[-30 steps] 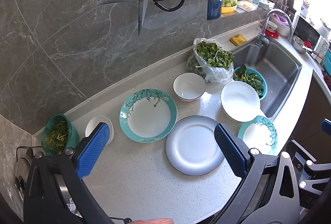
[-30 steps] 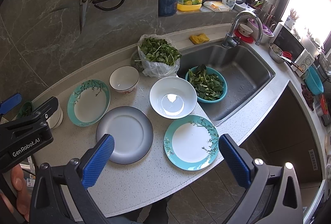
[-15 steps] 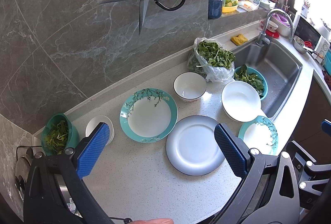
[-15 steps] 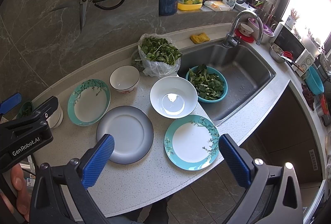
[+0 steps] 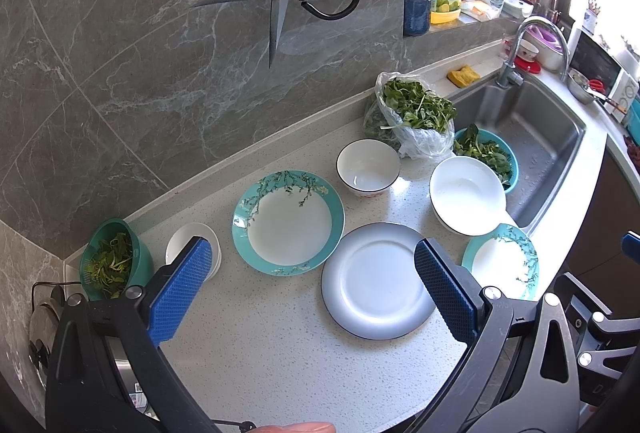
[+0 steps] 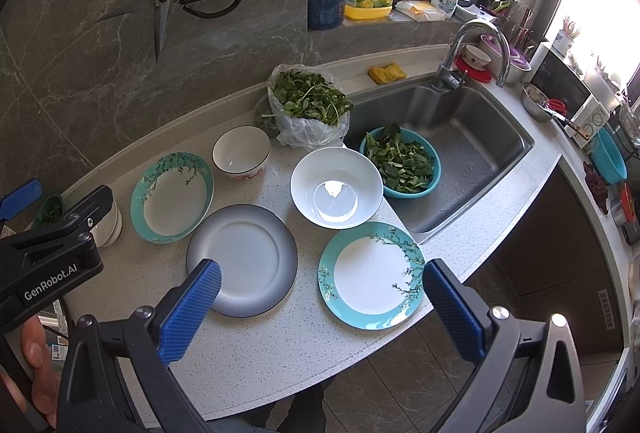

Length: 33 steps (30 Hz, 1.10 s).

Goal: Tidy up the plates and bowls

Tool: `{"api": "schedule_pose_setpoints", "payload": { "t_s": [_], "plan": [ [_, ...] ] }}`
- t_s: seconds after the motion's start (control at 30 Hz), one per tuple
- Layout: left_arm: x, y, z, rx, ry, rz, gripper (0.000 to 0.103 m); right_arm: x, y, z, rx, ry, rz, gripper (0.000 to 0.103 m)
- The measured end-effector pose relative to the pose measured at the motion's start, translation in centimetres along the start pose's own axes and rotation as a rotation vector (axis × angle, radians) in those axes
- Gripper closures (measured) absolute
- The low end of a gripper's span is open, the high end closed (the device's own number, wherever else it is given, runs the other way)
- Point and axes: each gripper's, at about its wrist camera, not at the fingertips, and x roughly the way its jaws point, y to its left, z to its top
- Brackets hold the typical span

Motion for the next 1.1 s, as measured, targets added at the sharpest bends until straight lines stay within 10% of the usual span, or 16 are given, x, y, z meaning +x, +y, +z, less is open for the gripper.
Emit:
{"api": "schedule_pose_setpoints", "payload": {
  "t_s": [1.1],
  "plan": [
    [4.4,3.2,-4.4,-0.026,-0.036,-0.063,0.000,1.9,0.1,-2.3,0.017,-0.023,0.088,0.000]
  ]
}}
